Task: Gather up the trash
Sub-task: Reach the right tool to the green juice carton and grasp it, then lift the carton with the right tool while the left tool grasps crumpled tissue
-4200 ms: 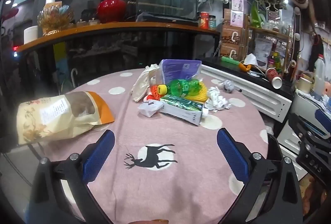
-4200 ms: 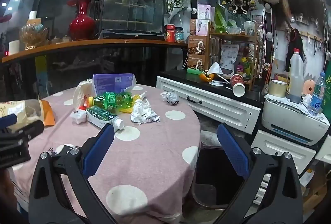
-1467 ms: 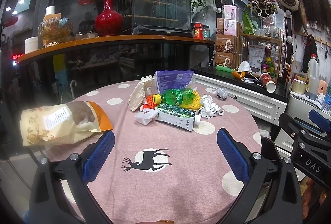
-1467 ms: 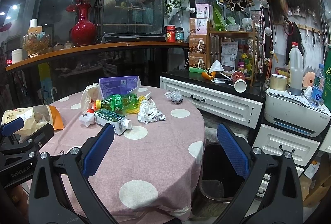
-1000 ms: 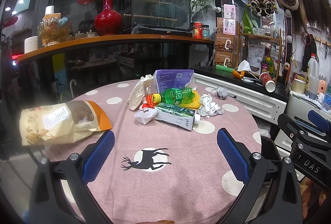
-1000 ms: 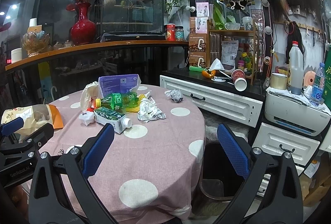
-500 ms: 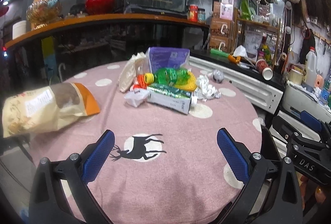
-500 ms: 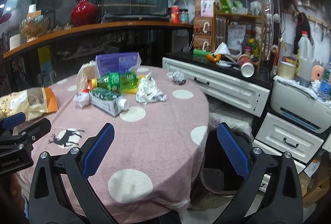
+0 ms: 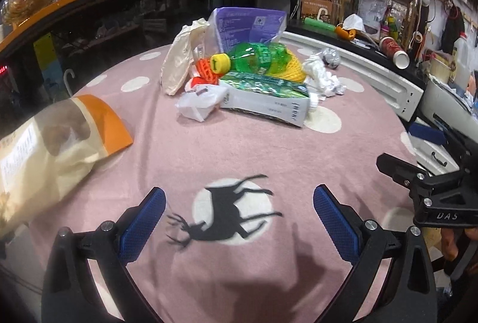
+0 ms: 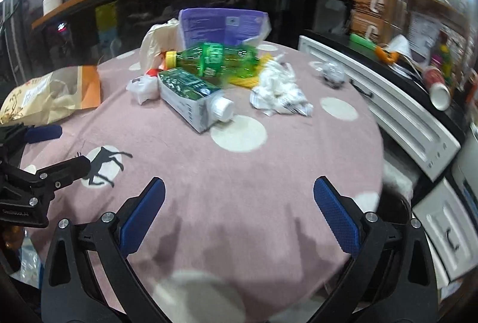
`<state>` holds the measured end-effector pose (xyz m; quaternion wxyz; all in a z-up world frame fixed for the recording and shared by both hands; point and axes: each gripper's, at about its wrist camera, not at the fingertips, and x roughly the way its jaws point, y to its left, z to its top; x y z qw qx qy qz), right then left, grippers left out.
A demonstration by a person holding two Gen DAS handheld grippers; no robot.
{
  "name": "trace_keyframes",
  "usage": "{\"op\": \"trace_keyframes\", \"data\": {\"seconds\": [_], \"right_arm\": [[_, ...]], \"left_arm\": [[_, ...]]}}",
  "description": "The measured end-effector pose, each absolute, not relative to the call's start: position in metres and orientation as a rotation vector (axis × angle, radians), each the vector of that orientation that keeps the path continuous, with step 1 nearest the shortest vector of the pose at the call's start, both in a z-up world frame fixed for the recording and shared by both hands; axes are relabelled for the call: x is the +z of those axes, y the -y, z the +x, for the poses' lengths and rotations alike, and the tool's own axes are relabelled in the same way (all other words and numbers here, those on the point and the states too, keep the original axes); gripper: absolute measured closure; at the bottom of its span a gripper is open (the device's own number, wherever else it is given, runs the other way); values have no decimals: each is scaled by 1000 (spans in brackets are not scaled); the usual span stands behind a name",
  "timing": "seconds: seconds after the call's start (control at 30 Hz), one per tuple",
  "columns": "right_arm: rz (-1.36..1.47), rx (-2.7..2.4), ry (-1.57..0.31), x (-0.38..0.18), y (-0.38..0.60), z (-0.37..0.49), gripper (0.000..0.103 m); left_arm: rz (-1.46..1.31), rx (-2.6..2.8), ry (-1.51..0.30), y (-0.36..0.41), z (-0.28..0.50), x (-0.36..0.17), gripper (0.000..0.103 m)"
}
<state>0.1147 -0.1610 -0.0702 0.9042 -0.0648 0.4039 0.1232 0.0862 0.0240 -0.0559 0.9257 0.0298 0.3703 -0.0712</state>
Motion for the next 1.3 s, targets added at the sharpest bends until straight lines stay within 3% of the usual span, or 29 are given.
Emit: {"op": "trace_keyframes", "data": {"seconds": [0.3, 0.7, 0.8, 0.83, 0.93, 1.03, 1.3], "right_arm": [[-208, 442, -925, -75, 115, 206, 5], [-445, 541, -960, -97, 57, 264, 16], [-511, 564, -976, -108, 45, 269, 27], [-513, 575, -984, -110, 43, 270, 35], [-516, 572, -972, -112, 41, 267, 40], [-471, 579, -963, -108, 46, 264, 53], [-394, 580, -956, -101, 63, 246, 54]], "left_arm": [[4, -147, -828, -63, 127, -52, 5], [-25, -100, -803, -93, 175, -26, 5], [-40, -85, -817, -95, 192, -21, 6], [-42, -83, -816, -95, 198, -19, 6], [-35, -77, -802, -89, 218, -11, 13], [5, -57, -787, -80, 238, -8, 18], [139, 6, -789, -61, 291, -14, 36]]}}
